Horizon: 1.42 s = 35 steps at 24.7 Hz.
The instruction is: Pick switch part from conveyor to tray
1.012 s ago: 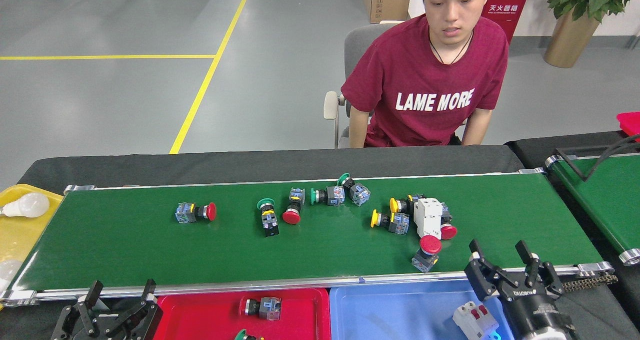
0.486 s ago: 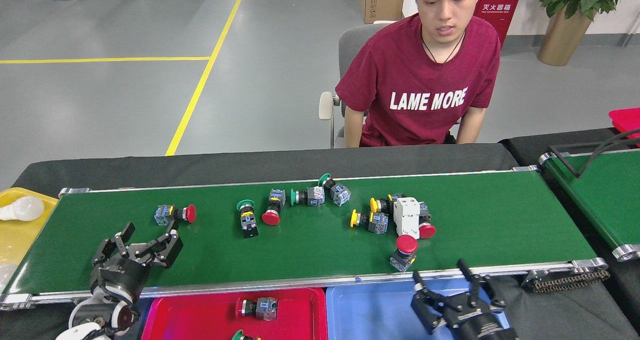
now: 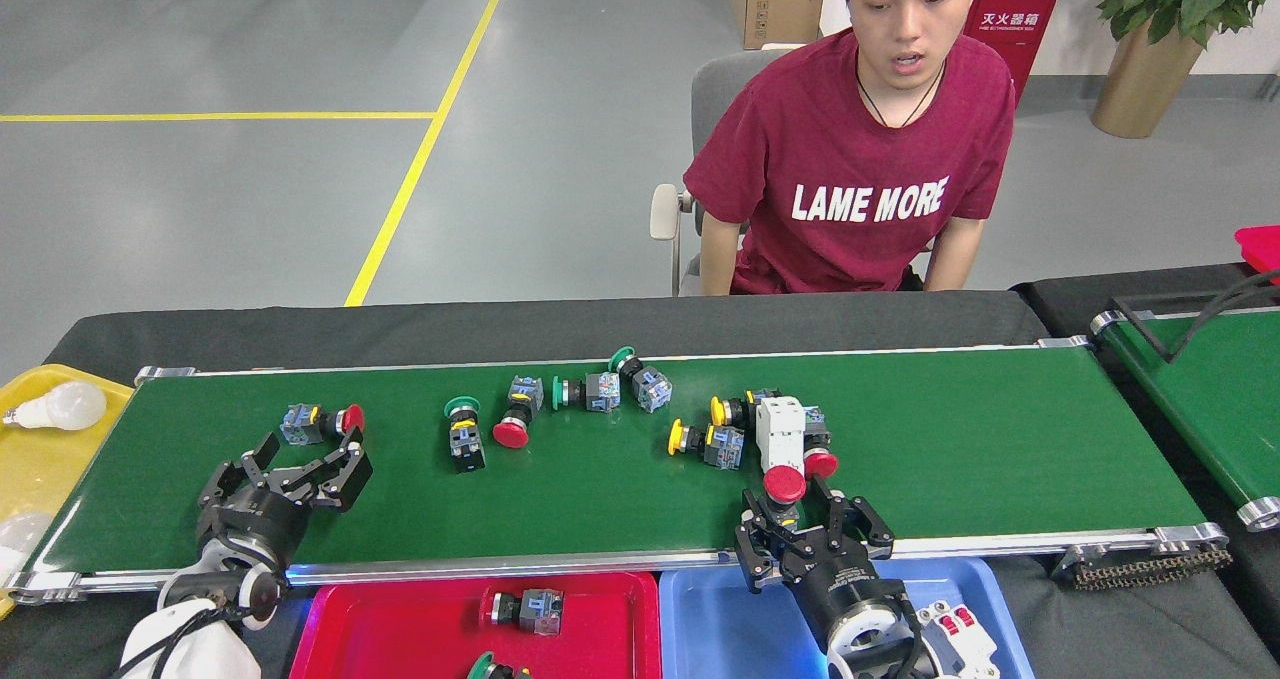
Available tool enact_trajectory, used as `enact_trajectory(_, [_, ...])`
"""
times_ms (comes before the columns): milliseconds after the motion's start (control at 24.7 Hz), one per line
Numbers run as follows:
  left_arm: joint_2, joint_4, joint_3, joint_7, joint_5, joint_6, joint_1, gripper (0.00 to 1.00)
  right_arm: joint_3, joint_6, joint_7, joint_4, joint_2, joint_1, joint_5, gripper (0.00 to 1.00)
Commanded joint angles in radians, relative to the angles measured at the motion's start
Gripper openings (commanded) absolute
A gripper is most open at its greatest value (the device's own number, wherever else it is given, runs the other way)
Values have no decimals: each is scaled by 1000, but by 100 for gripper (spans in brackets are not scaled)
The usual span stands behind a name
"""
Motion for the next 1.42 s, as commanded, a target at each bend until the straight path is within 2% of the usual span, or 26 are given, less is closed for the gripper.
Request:
enact_trajectory(0, [24, 60, -6, 18, -18, 28, -59, 100, -2, -72, -11, -12, -7, -20, -7, 1])
enact_trajectory(162, [53, 170, -67, 87, -25, 123, -125, 100, -5, -147, -10, -35, -27, -22, -70, 1])
enact_trajectory(324, [61, 294, -125, 150, -24, 255, -204, 97, -7, -300, -7, -156, -91, -6, -153, 2])
enact_trajectory(364, [61, 325, -131, 167, -24, 264, -215, 90, -7, -353, -7, -181, -103, 0, -168, 2])
enact_trajectory(405, [61, 343, -136, 184, -24, 264, -220, 78, -5, -396, -7, -196, -103, 6, -170, 2])
enact_trajectory(445, [61, 357, -142, 201, -24, 263, -220, 58, 1, -422, -4, -202, -93, 5, -171, 2])
enact_trajectory(486, [59, 365, -147, 210, -18, 257, -220, 38, 22, -432, -4, -201, -59, -2, -167, 2])
enact_trajectory(526, [56, 369, -148, 213, -15, 255, -220, 27, 68, -428, -2, -196, -24, -15, -161, 3])
enact_trajectory(567, [49, 369, -150, 214, -15, 255, -220, 23, 124, -403, 4, -188, -1, -38, -139, 11])
enact_trajectory(648, [44, 369, -153, 236, -18, 255, -218, 15, 243, -241, 28, -153, 35, -71, -72, 94])
enact_trajectory(729, [44, 368, -171, 264, -15, 255, -217, 11, 317, -159, 36, -115, 64, -98, -56, 98])
enact_trajectory(850, [50, 346, -193, 290, -13, 240, -198, 8, 325, -164, 38, -118, 58, -103, -58, 98])
enact_trajectory(931, [55, 284, -194, 291, -13, 168, -154, 7, 315, -155, 38, -128, 45, -101, -60, 98])
enact_trajectory(972, [61, 208, -193, 291, -15, 97, -111, 7, 291, -155, 38, -144, 30, -95, -60, 98])
enact_trajectory(1093, [99, -78, -185, 283, -12, -138, 87, 7, 136, -161, 35, -217, -27, -32, -61, 98])
enact_trajectory(1174, [110, -267, -173, 282, -9, -256, 234, 8, 33, -164, 28, -260, -62, 9, -61, 98])
enact_trajectory(1377, [105, -597, -167, 274, -7, -362, 506, 10, -198, -158, -39, -271, -156, 124, -98, 97])
